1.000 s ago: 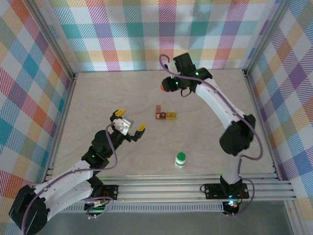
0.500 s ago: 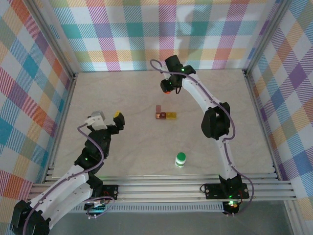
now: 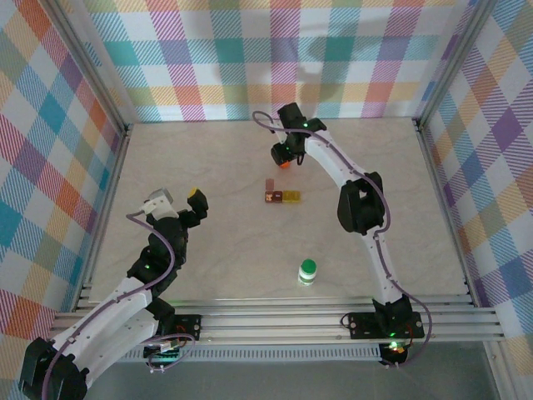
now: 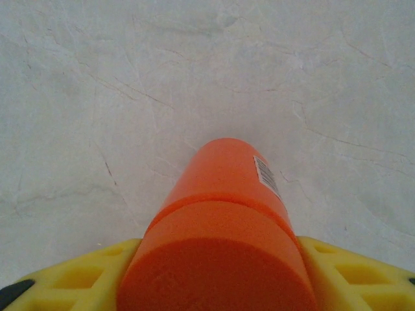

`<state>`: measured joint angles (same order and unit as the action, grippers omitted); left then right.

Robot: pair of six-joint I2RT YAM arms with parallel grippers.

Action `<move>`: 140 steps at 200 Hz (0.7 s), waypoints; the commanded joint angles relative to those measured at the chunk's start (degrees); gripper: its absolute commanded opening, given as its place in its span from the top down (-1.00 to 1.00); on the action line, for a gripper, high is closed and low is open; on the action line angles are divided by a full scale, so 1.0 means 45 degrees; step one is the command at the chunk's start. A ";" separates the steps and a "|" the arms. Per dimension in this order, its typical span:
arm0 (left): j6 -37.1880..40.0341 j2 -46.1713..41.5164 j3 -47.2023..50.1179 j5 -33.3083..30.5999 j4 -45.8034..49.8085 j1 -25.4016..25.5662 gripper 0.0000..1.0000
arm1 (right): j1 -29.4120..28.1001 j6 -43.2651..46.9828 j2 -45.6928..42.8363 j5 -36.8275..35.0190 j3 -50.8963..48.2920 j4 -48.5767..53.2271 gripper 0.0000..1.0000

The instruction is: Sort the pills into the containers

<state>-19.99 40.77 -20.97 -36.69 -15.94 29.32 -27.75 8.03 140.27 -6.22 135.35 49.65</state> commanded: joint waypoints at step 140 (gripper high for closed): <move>-0.0575 0.1091 -0.0583 0.1583 -0.0050 -0.0168 -0.99 | 0.0053 -0.2116 -0.4406 0.0284 -0.4039 -0.2604 -0.48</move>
<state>-20.93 44.05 -21.54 -32.18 -15.07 29.10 -27.70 4.91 132.51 -7.53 125.80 41.98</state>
